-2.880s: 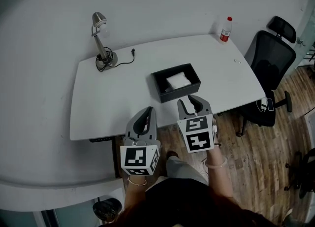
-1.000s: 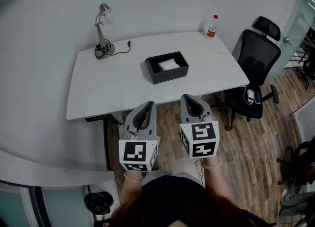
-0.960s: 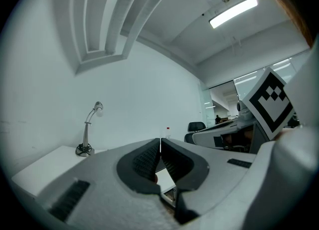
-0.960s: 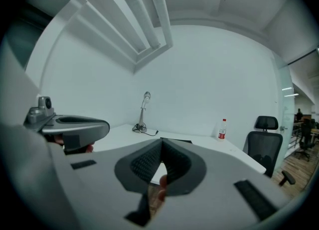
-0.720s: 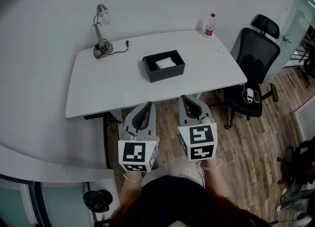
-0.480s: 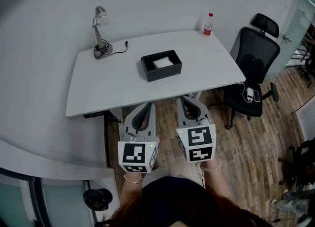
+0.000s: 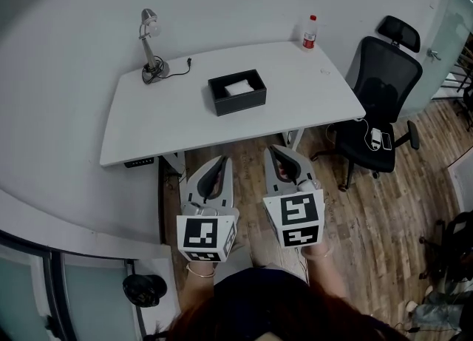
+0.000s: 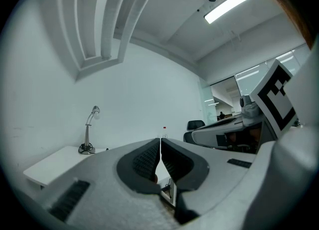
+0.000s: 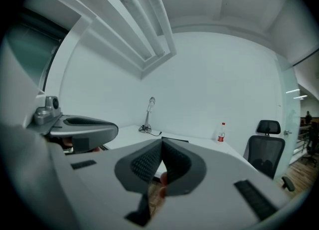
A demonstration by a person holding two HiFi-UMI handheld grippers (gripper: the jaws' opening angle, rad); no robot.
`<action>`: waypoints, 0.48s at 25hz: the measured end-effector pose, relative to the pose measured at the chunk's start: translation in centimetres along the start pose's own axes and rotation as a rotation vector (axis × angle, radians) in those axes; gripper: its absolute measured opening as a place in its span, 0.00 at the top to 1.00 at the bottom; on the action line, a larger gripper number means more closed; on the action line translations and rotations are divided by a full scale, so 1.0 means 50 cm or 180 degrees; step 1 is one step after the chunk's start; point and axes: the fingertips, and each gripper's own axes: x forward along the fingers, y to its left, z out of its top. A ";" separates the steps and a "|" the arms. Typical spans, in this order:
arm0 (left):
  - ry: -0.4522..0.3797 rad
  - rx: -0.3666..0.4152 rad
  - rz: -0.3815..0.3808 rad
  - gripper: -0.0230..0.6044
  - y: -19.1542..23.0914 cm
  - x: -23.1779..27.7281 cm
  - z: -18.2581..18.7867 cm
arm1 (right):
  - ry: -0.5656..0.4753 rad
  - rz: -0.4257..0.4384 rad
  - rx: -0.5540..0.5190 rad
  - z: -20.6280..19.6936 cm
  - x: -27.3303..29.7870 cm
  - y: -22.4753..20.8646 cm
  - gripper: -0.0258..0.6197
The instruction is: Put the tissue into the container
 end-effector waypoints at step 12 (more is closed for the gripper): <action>0.0055 0.0024 0.0047 0.92 -0.087 -0.062 0.000 | -0.0047 0.0076 -0.0021 -0.022 -0.100 -0.009 0.93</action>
